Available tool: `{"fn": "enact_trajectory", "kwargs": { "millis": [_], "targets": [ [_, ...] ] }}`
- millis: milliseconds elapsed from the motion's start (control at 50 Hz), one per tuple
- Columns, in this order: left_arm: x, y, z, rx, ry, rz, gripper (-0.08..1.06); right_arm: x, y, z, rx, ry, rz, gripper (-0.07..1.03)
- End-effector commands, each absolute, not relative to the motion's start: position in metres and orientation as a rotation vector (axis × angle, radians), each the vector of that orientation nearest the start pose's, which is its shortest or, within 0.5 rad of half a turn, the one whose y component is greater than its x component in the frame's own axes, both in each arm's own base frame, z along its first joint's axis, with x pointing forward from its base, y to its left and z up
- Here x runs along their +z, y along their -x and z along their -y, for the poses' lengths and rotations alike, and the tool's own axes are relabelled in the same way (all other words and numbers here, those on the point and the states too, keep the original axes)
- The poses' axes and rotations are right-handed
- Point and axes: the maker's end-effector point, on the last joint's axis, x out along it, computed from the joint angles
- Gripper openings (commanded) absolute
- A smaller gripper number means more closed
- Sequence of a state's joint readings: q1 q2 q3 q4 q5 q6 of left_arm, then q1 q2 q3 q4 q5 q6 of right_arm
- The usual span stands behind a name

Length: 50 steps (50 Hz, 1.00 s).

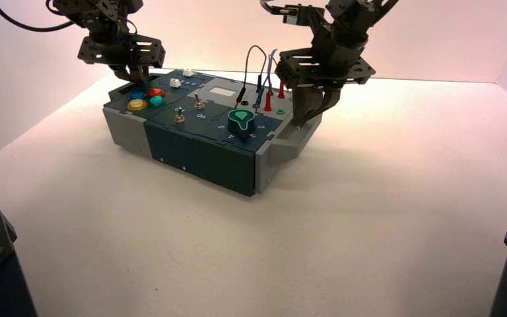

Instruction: Rotate the box counterclockwise.

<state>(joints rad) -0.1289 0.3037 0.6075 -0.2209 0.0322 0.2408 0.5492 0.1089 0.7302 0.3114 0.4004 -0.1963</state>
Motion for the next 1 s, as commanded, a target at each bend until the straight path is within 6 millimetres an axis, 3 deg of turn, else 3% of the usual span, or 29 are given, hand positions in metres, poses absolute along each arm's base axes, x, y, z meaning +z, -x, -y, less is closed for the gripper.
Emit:
{"fn": "enact_trajectory", "kwargs": {
  "millis": [20,240,740,920,1000],
  "targets": [
    [0.029,-0.434,0.055,-0.132,-0.071,-0.916,-0.03,0.043,-0.308,-0.193,0.499,0.167,-1.207,-0.02],
    [0.034,-0.435,0.056,-0.133,-0.069,-0.907,-0.03,0.046,-0.322,-0.181,0.465,0.15,-1.2,-0.02],
    [0.034,-0.433,0.057,-0.135,-0.069,-0.907,-0.03,0.032,-0.346,-0.192,0.466,0.162,-1.211,-0.02],
    [0.035,-0.434,0.057,-0.135,-0.069,-0.904,-0.03,0.025,-0.338,-0.193,0.473,0.171,-1.257,-0.02],
    [0.035,-0.434,0.057,-0.135,-0.069,-0.904,-0.03,0.032,-0.335,-0.194,0.48,0.171,-1.237,-0.02]
  ]
}}
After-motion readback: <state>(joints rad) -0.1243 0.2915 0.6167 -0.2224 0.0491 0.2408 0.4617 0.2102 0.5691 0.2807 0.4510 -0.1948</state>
